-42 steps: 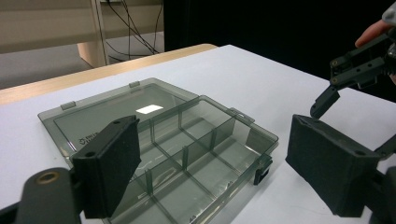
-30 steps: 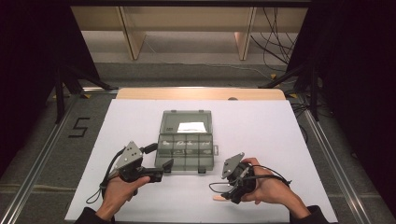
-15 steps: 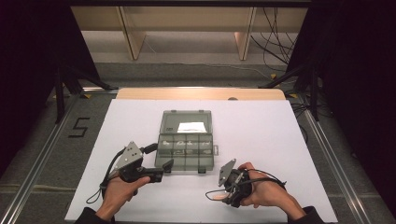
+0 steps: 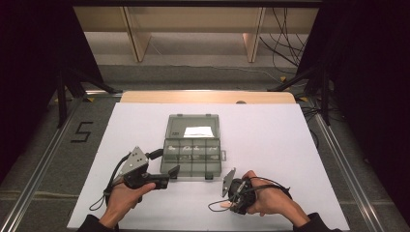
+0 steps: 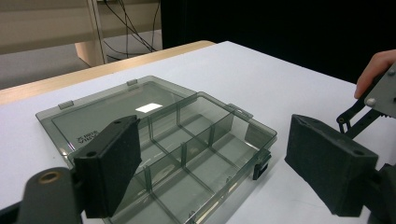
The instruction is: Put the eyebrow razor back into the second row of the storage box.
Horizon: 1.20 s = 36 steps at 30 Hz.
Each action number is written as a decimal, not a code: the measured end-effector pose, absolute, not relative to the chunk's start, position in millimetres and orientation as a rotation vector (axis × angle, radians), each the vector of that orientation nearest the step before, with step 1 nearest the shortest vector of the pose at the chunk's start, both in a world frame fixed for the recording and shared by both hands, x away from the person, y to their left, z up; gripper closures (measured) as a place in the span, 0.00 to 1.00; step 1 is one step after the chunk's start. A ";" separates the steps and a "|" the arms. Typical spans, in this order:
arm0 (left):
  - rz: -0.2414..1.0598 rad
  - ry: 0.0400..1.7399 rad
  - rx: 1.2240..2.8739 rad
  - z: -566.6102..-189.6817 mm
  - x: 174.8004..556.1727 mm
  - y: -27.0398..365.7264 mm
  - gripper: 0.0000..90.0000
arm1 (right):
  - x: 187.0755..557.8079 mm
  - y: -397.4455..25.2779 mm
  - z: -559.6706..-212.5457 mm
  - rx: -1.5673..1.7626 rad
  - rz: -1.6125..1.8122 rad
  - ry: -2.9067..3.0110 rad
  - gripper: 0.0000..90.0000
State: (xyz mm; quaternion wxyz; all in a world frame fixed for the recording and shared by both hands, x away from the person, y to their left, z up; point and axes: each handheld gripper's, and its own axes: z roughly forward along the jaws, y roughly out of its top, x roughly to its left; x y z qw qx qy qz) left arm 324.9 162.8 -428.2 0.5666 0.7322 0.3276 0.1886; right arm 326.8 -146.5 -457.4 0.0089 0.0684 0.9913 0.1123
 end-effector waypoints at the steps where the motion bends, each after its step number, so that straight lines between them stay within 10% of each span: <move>1: 0.444 0.770 1.721 -428.2 324.9 162.8 0.19 | 326.9 -146.3 -456.9 0.224 0.345 3.098 0.68; 36: 0.459 0.774 1.718 -429.1 327.1 166.2 0.21 | 334.9 -148.9 -421.0 0.260 0.498 2.952 0.82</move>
